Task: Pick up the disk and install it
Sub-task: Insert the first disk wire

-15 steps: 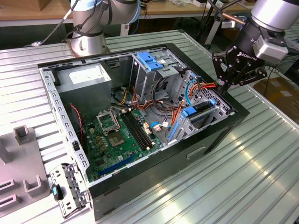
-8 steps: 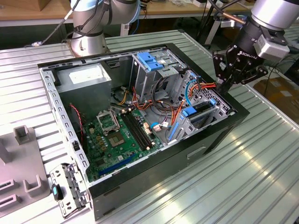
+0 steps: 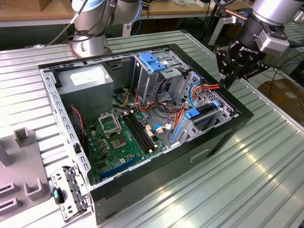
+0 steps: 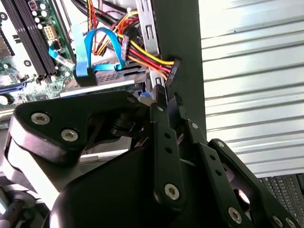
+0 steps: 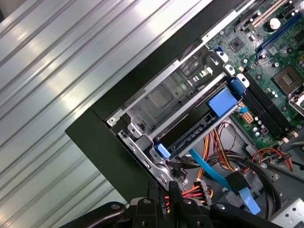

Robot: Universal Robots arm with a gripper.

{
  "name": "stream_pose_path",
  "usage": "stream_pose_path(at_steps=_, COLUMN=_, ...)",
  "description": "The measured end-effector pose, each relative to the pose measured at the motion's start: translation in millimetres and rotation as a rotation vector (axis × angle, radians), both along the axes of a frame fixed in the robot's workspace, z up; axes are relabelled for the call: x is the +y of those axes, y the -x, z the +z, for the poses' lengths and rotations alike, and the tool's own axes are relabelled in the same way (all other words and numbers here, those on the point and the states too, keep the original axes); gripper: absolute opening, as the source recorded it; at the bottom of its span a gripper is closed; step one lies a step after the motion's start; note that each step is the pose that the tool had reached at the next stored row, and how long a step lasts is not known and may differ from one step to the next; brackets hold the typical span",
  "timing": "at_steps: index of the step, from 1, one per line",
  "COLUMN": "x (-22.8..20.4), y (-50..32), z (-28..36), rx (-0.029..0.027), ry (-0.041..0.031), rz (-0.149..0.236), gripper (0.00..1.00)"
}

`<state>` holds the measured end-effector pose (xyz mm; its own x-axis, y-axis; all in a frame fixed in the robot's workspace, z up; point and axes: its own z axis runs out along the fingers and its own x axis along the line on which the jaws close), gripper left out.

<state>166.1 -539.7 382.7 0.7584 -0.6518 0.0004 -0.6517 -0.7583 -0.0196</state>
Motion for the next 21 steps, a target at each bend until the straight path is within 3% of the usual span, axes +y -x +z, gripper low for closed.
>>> stream_pose_path(at_steps=2, x=3.1, y=-1.2, z=-1.1, rx=0.0001, ry=0.0, rz=0.006, gripper=0.25)
stream_pose_path(at_steps=3, x=4.4, y=-1.5, z=-1.8, rx=0.0, ry=0.0001, rz=0.011, gripper=0.31)
stream_pose_path(at_steps=9, x=12.4, y=-7.8, z=-6.8, rx=0.0, ry=0.0, rz=0.052, gripper=0.31)
stream_pose_path(at_steps=12, x=13.1, y=-7.9, z=-9.9, rx=-0.0002, ry=0.0002, rz=0.094, gripper=0.31)
stream_pose_path(at_steps=18, x=13.2, y=-8.0, z=-17.9, rx=-0.0006, ry=0.001, rz=0.097, gripper=0.31)
stream_pose_path(at_steps=21, x=13.2, y=-8.1, z=-18.1, rx=-0.0007, ry=0.0013, rz=0.097, gripper=0.31)
